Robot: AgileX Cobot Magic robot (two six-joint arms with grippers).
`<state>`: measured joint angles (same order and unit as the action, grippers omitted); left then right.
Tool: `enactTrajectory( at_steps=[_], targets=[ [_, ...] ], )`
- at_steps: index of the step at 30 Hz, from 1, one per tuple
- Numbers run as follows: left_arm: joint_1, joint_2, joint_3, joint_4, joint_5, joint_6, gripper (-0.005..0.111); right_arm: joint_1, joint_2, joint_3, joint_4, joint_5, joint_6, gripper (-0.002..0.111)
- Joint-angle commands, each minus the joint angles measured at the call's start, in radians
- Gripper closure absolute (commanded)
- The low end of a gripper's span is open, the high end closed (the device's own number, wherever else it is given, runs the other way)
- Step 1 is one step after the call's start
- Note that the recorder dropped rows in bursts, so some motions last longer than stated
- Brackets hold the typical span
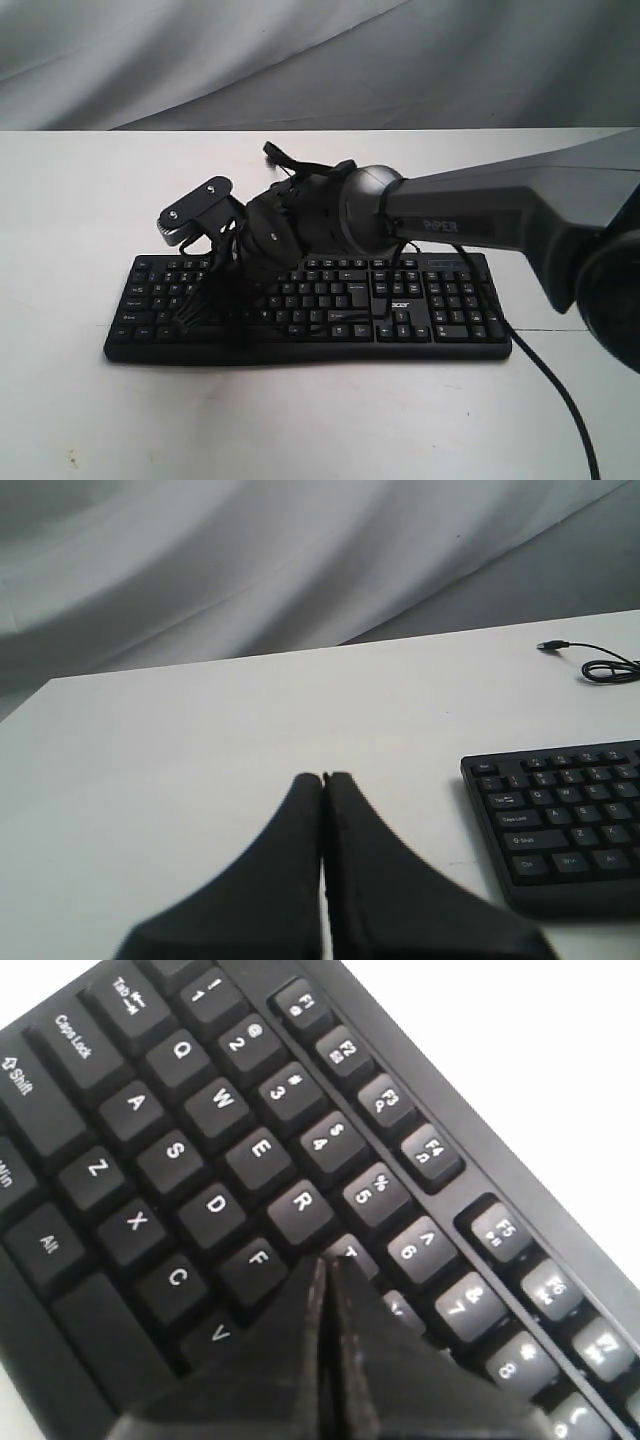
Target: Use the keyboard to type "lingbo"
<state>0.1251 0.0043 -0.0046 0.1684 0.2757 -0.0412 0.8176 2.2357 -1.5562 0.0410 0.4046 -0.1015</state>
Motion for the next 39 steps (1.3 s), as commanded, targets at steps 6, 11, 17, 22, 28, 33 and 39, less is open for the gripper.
enactTrajectory(
  at_steps=[6,11,17,22,28,33,39],
  targets=[
    [-0.007,-0.004,0.005,-0.002,-0.01,-0.004,0.107,-0.008,-0.079,0.005,-0.013,0.05,0.005,0.108],
    [-0.007,-0.004,0.005,-0.002,-0.01,-0.004,0.107,0.011,-0.09,0.057,0.004,0.037,0.009,0.108],
    [-0.007,-0.004,0.005,-0.002,-0.01,-0.004,0.107,0.02,-0.079,0.073,0.004,-0.004,0.023,0.108],
    [-0.007,-0.004,0.005,-0.002,-0.01,-0.004,0.107,0.02,-0.068,0.073,0.008,-0.004,0.023,0.108],
    [-0.007,-0.004,0.005,-0.002,-0.01,-0.004,0.107,0.02,-0.064,0.073,0.001,0.002,0.023,0.108],
    [-0.007,-0.004,0.005,-0.002,-0.01,-0.004,0.107,0.018,-0.064,0.073,-0.002,0.007,0.023,0.108],
    [-0.007,-0.004,0.005,-0.002,-0.01,-0.004,0.107,0.018,-0.064,0.073,-0.002,0.021,0.023,0.108]
  ],
)
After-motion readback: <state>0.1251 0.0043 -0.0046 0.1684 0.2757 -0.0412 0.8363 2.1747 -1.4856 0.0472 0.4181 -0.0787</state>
